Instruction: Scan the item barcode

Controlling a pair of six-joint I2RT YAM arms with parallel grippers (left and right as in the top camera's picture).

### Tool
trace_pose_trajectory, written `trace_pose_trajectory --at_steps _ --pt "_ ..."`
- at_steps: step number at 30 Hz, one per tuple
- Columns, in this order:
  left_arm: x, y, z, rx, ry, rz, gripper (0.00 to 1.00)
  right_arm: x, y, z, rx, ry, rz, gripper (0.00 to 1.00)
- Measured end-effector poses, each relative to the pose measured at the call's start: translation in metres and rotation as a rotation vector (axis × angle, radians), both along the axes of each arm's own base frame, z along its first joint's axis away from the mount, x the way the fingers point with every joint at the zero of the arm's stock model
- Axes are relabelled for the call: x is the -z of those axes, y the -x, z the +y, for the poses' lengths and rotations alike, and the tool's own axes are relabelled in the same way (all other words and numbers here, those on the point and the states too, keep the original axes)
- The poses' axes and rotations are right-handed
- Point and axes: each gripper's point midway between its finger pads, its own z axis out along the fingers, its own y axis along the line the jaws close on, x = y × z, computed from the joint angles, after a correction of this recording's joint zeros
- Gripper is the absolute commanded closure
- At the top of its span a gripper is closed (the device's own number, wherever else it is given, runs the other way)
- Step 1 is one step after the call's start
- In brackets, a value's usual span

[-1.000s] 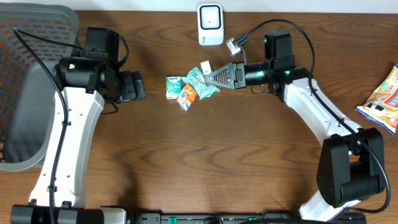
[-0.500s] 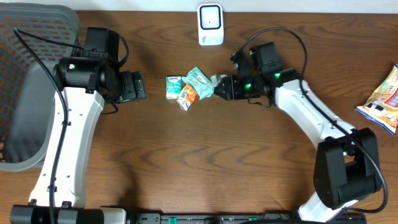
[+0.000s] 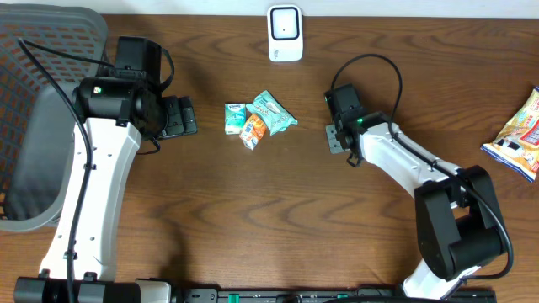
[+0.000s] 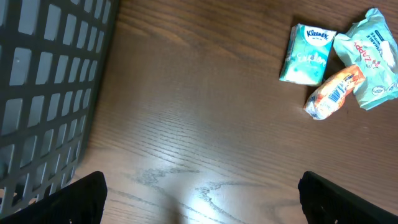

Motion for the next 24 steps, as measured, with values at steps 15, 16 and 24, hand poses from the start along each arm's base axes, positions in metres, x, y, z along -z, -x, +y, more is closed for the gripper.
trace_pose_trajectory --at_steps 15,16,24 --pt "0.0 0.0 0.0 0.0 0.0 0.0 0.02 -0.005 -0.009 -0.027 -0.073 0.221 -0.046 0.5" --pt "0.0 0.0 0.0 0.0 0.0 0.0 0.03 0.001 -0.007 -0.028 -0.076 0.229 -0.03 0.48" --pt "0.0 0.0 0.0 0.0 0.0 0.0 0.02 0.014 0.005 -0.015 -0.133 0.264 0.012 0.4"
